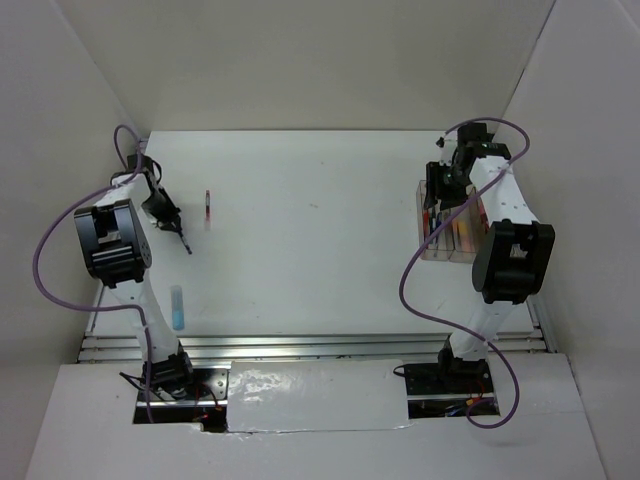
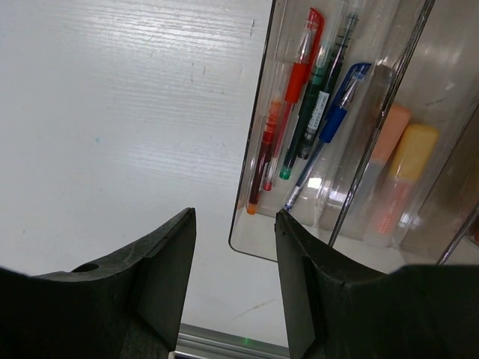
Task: Sort the stationery into containers
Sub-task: Pick up the pen from the corner of the board.
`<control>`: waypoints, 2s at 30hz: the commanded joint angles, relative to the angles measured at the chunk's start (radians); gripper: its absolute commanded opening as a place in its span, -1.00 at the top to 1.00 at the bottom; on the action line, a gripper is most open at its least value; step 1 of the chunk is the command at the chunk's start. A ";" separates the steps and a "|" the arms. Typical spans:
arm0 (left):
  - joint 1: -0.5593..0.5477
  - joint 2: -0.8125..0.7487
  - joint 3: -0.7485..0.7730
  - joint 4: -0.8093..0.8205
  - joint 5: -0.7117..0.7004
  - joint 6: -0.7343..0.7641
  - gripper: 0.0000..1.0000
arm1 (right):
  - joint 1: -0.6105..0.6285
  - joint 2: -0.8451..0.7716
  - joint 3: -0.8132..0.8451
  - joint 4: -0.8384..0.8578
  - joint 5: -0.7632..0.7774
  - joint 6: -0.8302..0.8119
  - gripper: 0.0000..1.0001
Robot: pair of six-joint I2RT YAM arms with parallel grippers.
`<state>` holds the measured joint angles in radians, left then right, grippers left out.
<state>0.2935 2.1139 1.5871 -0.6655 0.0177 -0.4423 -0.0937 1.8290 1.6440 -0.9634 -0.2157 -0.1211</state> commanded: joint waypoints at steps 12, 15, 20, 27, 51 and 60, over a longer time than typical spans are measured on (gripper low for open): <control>0.009 -0.253 -0.093 0.075 0.526 0.123 1.00 | 0.006 -0.152 0.098 -0.067 -0.126 -0.075 -0.42; -0.043 -0.355 -0.065 0.145 0.678 0.096 1.00 | 0.008 -0.191 0.158 -0.107 -0.285 -0.112 -0.46; -0.186 -0.549 -0.180 0.444 0.875 -0.139 1.00 | 0.057 -0.238 0.246 -0.120 -0.620 -0.086 -0.50; -0.421 -0.698 -0.357 1.001 0.869 -0.485 1.00 | 0.258 -0.341 0.158 0.158 -0.766 0.150 -0.60; -0.616 -0.701 -0.389 1.304 0.766 -0.734 0.99 | 0.537 -0.203 0.117 0.575 -0.771 0.451 -0.08; -0.610 -0.721 -0.408 1.235 0.755 -0.731 0.61 | 0.539 -0.204 0.114 0.566 -0.766 0.440 0.95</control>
<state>-0.3161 1.4178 1.1664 0.5648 0.7647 -1.1603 0.4412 1.6379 1.7279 -0.4492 -0.9844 0.3340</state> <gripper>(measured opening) 0.226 0.091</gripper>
